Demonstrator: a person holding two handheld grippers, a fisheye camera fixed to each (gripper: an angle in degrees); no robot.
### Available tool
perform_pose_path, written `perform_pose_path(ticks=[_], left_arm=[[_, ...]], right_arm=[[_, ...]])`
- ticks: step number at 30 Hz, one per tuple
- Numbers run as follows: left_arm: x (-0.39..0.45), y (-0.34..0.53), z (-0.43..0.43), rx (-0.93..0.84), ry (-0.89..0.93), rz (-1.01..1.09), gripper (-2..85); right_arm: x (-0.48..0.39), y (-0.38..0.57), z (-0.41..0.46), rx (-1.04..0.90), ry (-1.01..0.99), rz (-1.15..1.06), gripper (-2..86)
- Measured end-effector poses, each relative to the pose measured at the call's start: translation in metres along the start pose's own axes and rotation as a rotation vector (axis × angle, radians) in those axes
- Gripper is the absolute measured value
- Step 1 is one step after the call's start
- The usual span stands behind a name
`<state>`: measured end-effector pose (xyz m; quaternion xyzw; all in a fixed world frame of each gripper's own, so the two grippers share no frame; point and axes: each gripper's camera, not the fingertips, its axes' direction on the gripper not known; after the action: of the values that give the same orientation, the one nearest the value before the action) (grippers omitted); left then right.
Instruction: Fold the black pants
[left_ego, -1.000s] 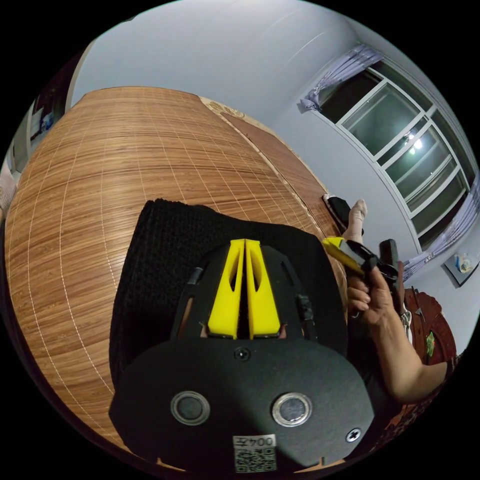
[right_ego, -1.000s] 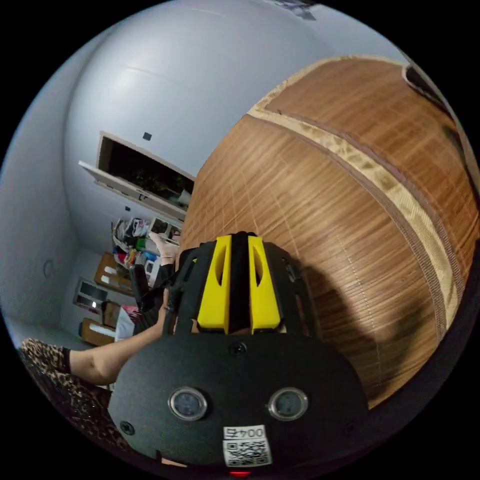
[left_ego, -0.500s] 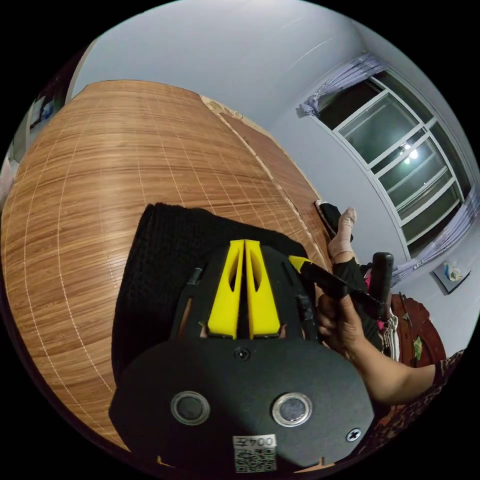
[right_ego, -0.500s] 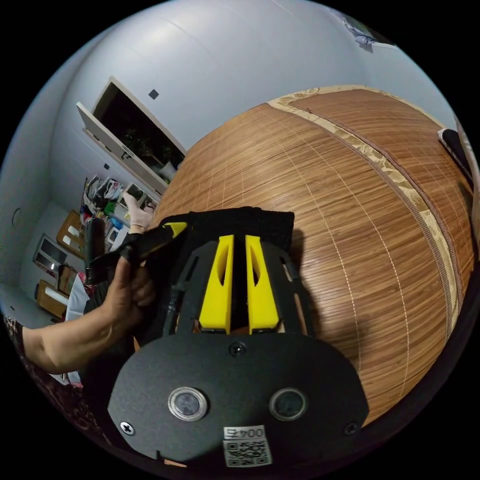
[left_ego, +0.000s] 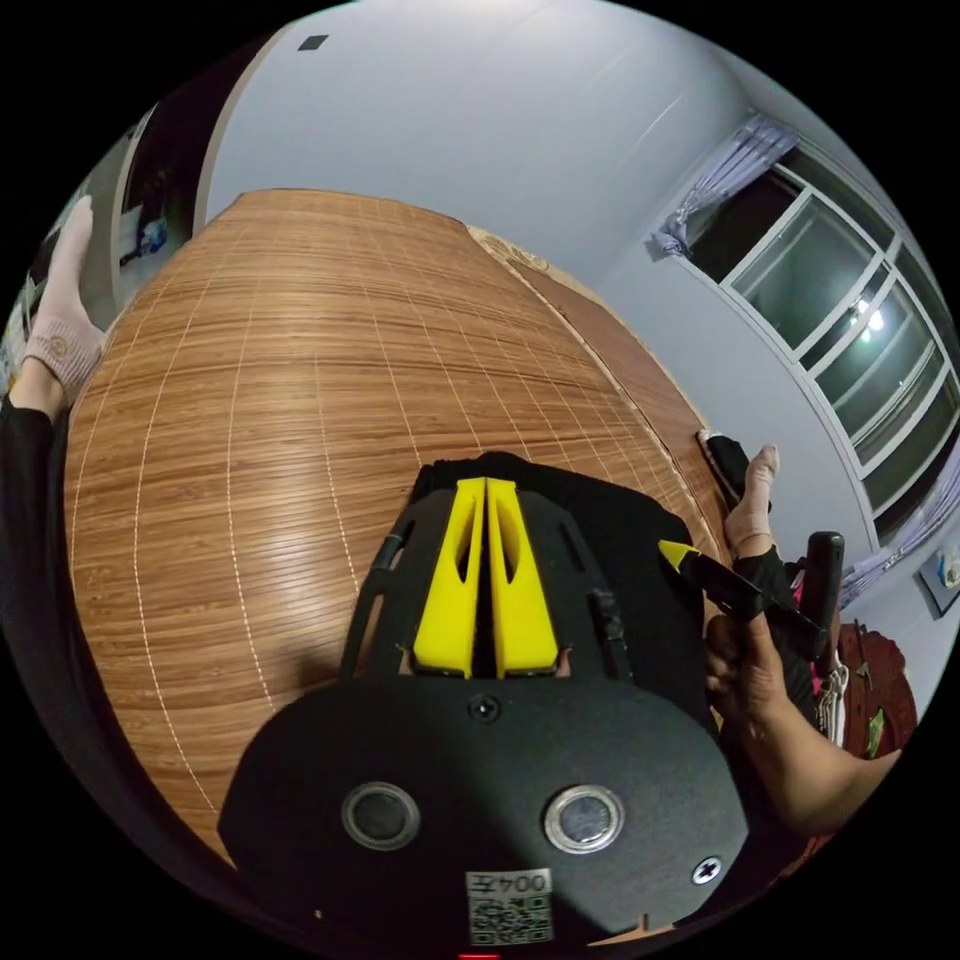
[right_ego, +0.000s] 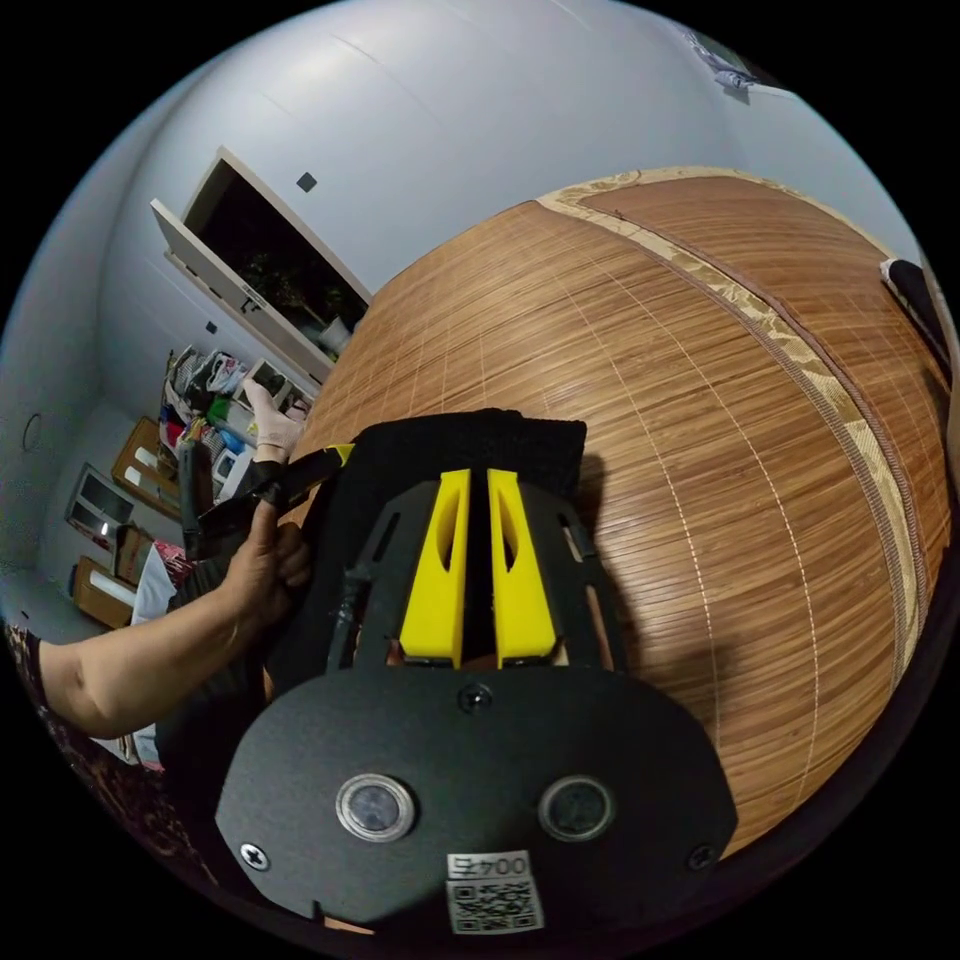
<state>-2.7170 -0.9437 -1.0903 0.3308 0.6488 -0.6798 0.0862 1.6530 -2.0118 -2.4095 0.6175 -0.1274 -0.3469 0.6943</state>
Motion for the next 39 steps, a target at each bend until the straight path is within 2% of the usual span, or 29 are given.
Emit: perform_pose_path(ticks=[3, 5, 10, 15, 18, 24, 27, 33, 39], left_arm=[[-0.011, -0.001, -0.007, -0.026, 0.097, -0.051, 0.2], [-0.006, 0.0, -0.021, -0.027, 0.089, -0.05, 0.2], [0.032, 0.034, -0.065, -0.017, 0.025, -0.097, 0.4], [0.077, 0.083, -0.072, -0.1, 0.103, -0.145, 0.6], [0.114, 0.117, -0.08, -0.086, 0.102, -0.171, 0.5], [0.183, 0.152, -0.088, -0.104, -0.135, -0.092, 0.5], [0.191, 0.161, -0.086, -0.156, -0.184, -0.135, 0.7], [0.195, 0.181, -0.098, -0.151, -0.077, -0.122, 0.6], [0.188, 0.19, -0.105, -0.157, -0.087, -0.092, 0.6]], right_arm=[[0.003, 0.004, -0.008, 0.004, -0.103, 0.027, 6.3], [0.004, 0.008, -0.018, 0.002, -0.142, 0.048, 7.7], [-0.019, 0.023, -0.053, -0.004, -0.052, 0.091, 9.9], [-0.051, 0.04, -0.069, -0.008, 0.016, 0.133, 10.4], [-0.079, 0.056, -0.077, 0.009, 0.104, 0.153, 10.3], [-0.12, 0.089, -0.095, 0.075, 0.166, 0.206, 10.2], [-0.137, 0.103, -0.104, 0.088, 0.188, 0.21, 10.2], [-0.16, 0.132, -0.125, 0.098, 0.2, 0.216, 11.1], [-0.172, 0.158, -0.15, 0.101, 0.21, 0.205, 11.0]])
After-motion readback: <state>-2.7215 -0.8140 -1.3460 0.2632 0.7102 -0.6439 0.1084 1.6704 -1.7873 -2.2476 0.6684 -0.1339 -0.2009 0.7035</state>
